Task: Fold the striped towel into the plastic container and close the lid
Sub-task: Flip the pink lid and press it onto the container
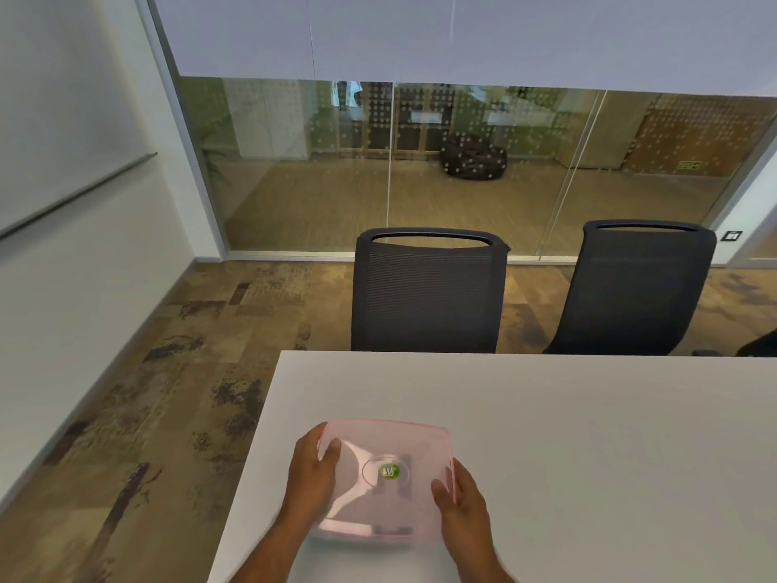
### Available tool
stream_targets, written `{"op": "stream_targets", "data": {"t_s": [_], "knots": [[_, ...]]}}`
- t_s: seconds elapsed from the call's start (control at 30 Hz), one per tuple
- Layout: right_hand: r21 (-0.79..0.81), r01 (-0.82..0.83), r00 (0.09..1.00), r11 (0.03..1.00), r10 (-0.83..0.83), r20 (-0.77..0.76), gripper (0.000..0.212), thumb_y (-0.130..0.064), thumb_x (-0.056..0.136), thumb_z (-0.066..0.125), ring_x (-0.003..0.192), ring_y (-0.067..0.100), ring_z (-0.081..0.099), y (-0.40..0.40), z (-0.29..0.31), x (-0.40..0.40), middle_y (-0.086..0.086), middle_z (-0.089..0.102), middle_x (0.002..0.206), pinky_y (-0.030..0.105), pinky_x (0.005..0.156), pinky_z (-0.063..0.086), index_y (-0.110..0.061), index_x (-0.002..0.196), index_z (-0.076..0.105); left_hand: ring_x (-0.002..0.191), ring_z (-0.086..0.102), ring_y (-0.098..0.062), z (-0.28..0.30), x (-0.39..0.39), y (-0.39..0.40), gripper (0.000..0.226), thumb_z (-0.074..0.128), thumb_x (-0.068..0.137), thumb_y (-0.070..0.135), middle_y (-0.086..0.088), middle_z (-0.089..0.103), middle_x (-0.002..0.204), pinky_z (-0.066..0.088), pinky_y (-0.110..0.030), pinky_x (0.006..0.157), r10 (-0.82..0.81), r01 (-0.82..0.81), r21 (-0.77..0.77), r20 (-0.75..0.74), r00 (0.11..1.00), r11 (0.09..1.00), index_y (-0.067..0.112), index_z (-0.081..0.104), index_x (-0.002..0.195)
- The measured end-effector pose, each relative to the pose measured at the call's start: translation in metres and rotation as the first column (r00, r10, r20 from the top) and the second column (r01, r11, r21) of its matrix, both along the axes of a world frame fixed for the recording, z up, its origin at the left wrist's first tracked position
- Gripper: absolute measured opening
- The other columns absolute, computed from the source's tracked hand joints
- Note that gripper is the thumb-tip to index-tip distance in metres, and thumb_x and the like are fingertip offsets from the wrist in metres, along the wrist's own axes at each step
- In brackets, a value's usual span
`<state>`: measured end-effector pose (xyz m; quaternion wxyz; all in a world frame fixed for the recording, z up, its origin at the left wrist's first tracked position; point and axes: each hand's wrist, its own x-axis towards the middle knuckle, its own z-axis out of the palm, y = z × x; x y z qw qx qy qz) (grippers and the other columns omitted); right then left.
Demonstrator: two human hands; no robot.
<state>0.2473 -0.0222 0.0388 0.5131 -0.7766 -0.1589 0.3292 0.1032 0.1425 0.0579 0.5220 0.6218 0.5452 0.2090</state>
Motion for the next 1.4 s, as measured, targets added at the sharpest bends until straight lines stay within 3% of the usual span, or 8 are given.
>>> {"op": "stream_targets", "data": {"t_s": [0.2,0.53,0.6,0.67,0.77,0.97,1.13,1.4], "knots": [[-0.167,-0.038,0.998,0.985,0.047,0.051,0.058,-0.031,0.096,0.054,0.136,0.027,0.045,0.009,-0.004,-0.008,0.007,0.044,0.151,0.033,0.112,0.032,-0.016,0.148,0.034,0.138,0.042,-0.031,-0.026,-0.006,0.002,0.048,0.046,0.102,0.033,-0.008,0.042,0.154,0.033,-0.047,0.118,0.003,-0.006,-0.025,-0.126,0.992,1.0,0.019,0.038,0.147],[-0.302,-0.101,0.992,0.948,0.12,0.046,0.053,-0.028,0.096,0.051,0.136,0.025,0.045,0.018,-0.02,0.001,0.008,0.047,0.149,0.03,0.112,0.031,-0.012,0.146,0.04,0.137,0.044,-0.032,-0.041,-0.008,0.013,0.048,0.047,0.101,0.032,-0.009,0.044,0.153,0.032,-0.044,0.117,-0.018,0.014,-0.042,-0.105,0.994,0.999,0.016,0.041,0.146],[-0.308,-0.113,0.988,0.945,0.138,0.062,0.05,-0.027,0.094,0.054,0.13,0.024,0.052,0.019,-0.022,0.004,0.006,0.056,0.142,0.03,0.107,0.036,-0.013,0.142,0.047,0.137,0.044,-0.033,-0.045,-0.008,0.016,0.049,0.048,0.101,0.032,-0.01,0.045,0.152,0.033,-0.044,0.116,-0.019,0.014,-0.049,-0.106,0.994,0.999,0.015,0.041,0.146],[-0.284,-0.113,0.989,0.952,0.136,0.062,0.041,-0.023,0.091,0.06,0.113,0.022,0.062,0.02,-0.021,0.005,0.002,0.068,0.121,0.025,0.092,0.043,-0.015,0.131,0.059,0.136,0.045,-0.033,-0.047,-0.007,0.017,0.049,0.048,0.101,0.033,-0.01,0.045,0.152,0.034,-0.044,0.115,-0.024,0.018,-0.053,-0.126,0.992,0.998,0.016,0.041,0.146],[-0.236,-0.074,0.996,0.969,0.085,0.036,0.034,-0.018,0.086,0.068,0.093,0.016,0.064,0.021,-0.02,0.008,-0.001,0.07,0.105,0.014,0.072,0.043,-0.018,0.12,0.067,0.134,0.047,-0.033,-0.05,-0.005,0.021,0.049,0.049,0.1,0.034,-0.012,0.047,0.149,0.036,-0.045,0.114,-0.013,0.007,-0.045,-0.145,0.989,0.999,0.015,0.043,0.145],[-0.248,-0.041,0.996,0.968,0.059,0.067,0.026,-0.025,0.081,0.075,0.087,0.018,0.064,0.024,-0.025,0.012,0.004,0.069,0.095,0.024,0.077,0.044,-0.022,0.106,0.068,0.11,0.063,-0.032,-0.053,-0.004,0.028,0.038,0.057,0.097,0.027,-0.013,0.067,0.128,0.05,-0.046,0.102,-0.013,0.013,-0.002,-0.145,0.989,1.0,0.011,0.06,0.131],[-0.239,-0.024,0.997,0.971,0.039,0.061,0.023,-0.023,0.08,0.076,0.074,0.013,0.061,0.026,-0.029,0.016,-0.006,0.061,0.081,0.021,0.064,0.044,-0.024,0.097,0.061,0.101,0.061,-0.031,-0.048,-0.003,0.032,0.039,0.065,0.093,0.026,-0.017,0.064,0.122,0.05,-0.039,0.089,0.031,-0.038,-0.043,-0.157,0.987,0.998,0.012,0.058,0.128],[-0.249,0.005,1.0,0.969,-0.005,0.001,0.029,-0.021,0.076,0.078,0.079,0.02,0.063,0.028,-0.04,0.021,0.0,0.061,0.08,0.027,0.065,0.049,-0.016,0.101,0.064,0.094,0.062,-0.031,-0.058,-0.002,0.04,0.028,0.072,0.086,0.035,-0.012,0.066,0.107,0.049,-0.036,0.079,0.085,-0.1,-0.087,-0.169,0.982,0.991,0.017,0.059,0.103]]}}
